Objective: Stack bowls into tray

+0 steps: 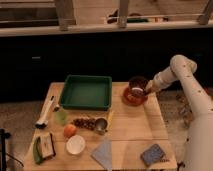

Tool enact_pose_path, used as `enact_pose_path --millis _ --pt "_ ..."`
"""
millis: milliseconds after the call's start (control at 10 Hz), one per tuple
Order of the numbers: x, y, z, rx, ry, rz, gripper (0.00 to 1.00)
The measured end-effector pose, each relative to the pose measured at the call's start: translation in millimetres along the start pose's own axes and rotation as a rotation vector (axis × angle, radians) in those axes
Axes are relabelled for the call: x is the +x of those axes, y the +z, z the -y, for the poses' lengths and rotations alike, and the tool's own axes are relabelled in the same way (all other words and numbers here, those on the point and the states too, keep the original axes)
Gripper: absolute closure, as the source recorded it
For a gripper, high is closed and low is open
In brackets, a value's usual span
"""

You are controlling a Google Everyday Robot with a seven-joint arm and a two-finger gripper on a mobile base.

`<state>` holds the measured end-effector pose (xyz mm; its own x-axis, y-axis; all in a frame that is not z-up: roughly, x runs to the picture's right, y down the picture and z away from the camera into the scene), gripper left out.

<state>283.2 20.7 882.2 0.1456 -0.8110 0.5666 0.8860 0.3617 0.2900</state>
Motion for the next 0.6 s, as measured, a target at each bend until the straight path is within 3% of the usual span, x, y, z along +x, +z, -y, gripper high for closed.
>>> enact_pose_path --millis 500,600 --pt "3.7 22.1 2.1 -0.006 0.084 -0.017 0.24" --pt "2.5 22.9 0.2 -0.008 0.094 -0.02 0.2"
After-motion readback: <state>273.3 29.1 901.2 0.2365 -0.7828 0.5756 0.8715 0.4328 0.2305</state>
